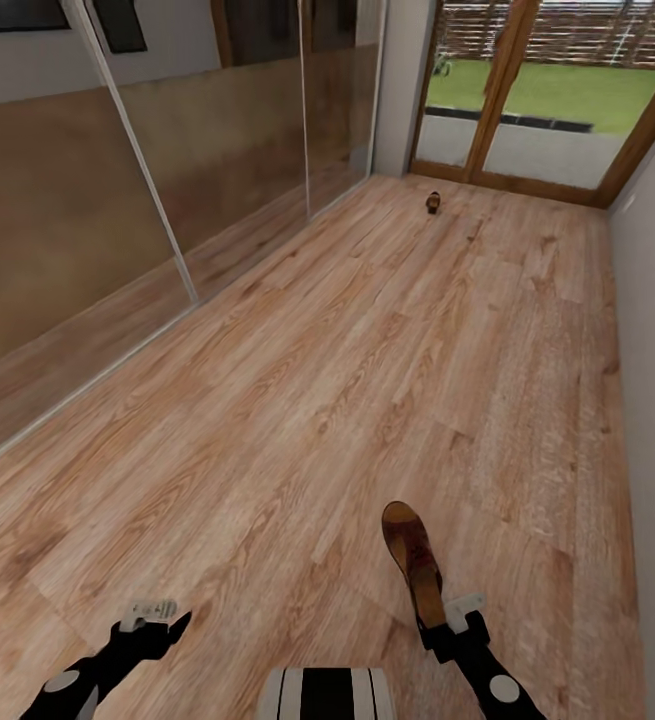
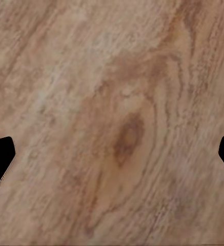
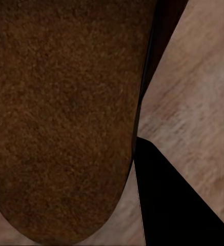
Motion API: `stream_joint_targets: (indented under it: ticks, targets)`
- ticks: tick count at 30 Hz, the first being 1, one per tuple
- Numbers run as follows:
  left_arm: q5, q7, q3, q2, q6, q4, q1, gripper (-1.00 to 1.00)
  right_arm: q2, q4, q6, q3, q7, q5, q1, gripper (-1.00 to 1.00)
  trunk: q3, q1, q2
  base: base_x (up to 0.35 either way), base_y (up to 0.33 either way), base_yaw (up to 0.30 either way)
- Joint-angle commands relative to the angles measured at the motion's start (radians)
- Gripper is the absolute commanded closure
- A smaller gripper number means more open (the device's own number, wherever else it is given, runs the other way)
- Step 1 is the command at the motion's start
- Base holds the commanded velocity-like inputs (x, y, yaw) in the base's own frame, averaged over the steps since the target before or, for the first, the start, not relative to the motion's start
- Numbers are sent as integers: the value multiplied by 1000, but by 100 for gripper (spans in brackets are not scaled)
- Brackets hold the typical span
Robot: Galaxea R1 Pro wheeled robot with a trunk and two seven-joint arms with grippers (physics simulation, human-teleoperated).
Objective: Pick up the two gym shoes and the two sandals from the corridor floor and place them onto the hallstand (shoe rack) in the corridor, making sure they are on the rack and not on the floor. Arrange them so the two gym shoes are next to each other and the two sandals are next to each other.
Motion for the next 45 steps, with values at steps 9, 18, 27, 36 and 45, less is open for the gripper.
stream_joint_targets:
  ticks: [9,18,27,36,45]
  targets:
    - [-7,57,12,-2,-54,59,38,-100,-2,13,-50,-4,-1,-1,33,100,48,-4,2,0,0,-87]
    - [-9,76,54,-1,-139,150,62,-100,-1,143,-166,-15,-44,-3,47,100,97,-8,4,0,0,-87]
    - [-9,126,65,-8,-169,166,100,-100,5,194,-223,-15,-85,-3,48,100,146,-12,6,0,0,-87]
    - [-6,165,67,-11,-276,202,109,-100,8,229,-228,-14,-90,-4,49,100,194,-16,8,0,0,-86]
    - [-6,168,67,-13,-293,217,109,-100,3,240,-230,-16,-90,-6,49,100,243,-20,10,0,0,-87]
